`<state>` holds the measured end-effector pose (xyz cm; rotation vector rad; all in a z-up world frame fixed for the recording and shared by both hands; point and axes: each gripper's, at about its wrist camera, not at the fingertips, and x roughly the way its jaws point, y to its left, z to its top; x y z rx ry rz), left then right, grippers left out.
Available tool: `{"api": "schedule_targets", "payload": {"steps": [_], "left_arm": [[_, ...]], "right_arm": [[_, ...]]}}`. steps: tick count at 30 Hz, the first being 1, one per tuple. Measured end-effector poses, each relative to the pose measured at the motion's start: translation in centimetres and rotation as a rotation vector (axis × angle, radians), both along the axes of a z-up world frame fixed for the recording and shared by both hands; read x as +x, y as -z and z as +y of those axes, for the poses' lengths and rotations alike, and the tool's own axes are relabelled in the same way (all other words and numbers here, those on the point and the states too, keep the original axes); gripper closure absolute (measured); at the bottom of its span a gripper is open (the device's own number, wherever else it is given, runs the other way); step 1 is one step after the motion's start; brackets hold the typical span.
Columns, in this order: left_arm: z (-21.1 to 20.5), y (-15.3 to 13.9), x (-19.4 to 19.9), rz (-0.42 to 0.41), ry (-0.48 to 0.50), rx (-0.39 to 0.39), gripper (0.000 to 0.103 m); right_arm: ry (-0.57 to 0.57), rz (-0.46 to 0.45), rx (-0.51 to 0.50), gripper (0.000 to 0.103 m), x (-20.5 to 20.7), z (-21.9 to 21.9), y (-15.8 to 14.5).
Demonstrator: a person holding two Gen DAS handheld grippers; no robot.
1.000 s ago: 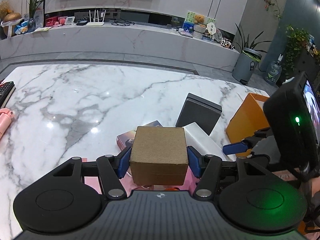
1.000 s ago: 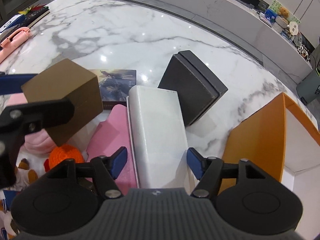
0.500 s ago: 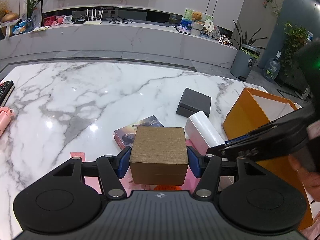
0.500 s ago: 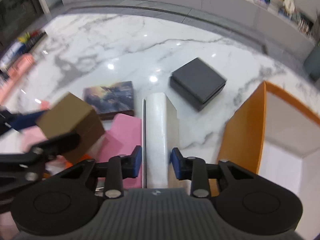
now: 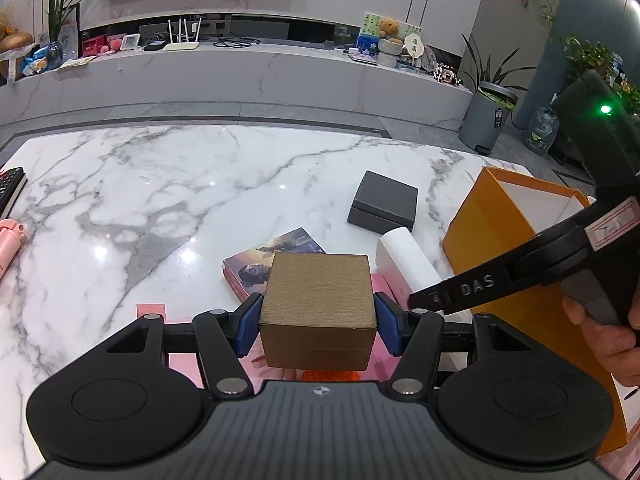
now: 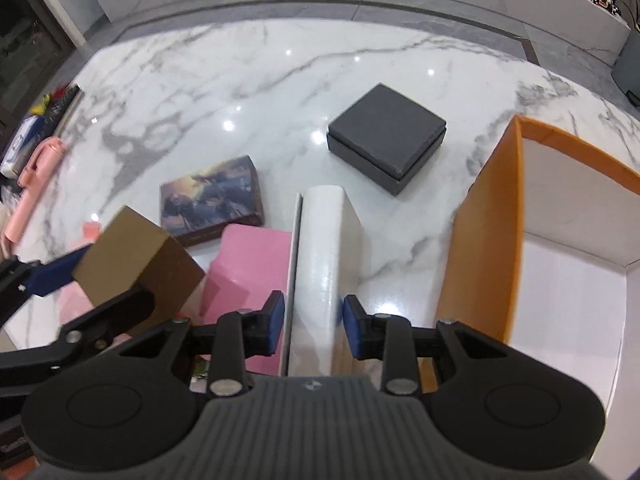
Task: Organize objects
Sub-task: 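Lift the cube with the left gripper while the right gripper grasps the white box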
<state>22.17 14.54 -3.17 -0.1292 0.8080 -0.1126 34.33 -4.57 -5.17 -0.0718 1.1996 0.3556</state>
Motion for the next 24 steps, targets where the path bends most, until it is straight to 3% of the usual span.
{"api": "schedule_targets", "payload": {"steps": [11, 19, 24], "left_arm": [[-0.4, -0.9, -0.7, -0.017, 0.005, 0.009, 0.035], [-1.2, -4.0, -2.6, -0.083, 0.017, -0.001, 0.036], [-2.6, -6.7, -3.9, -0.14, 0.075, 0.0, 0.036]], "right_arm": [[0.007, -0.053, 0.021, 0.07, -1.3, -0.7, -1.1], [0.022, -0.185, 0.118, 0.07, -4.5, -2.4, -6.1], [0.002, -0.25, 0.198, 0.07, -6.8, -4.4, -10.0]]}}
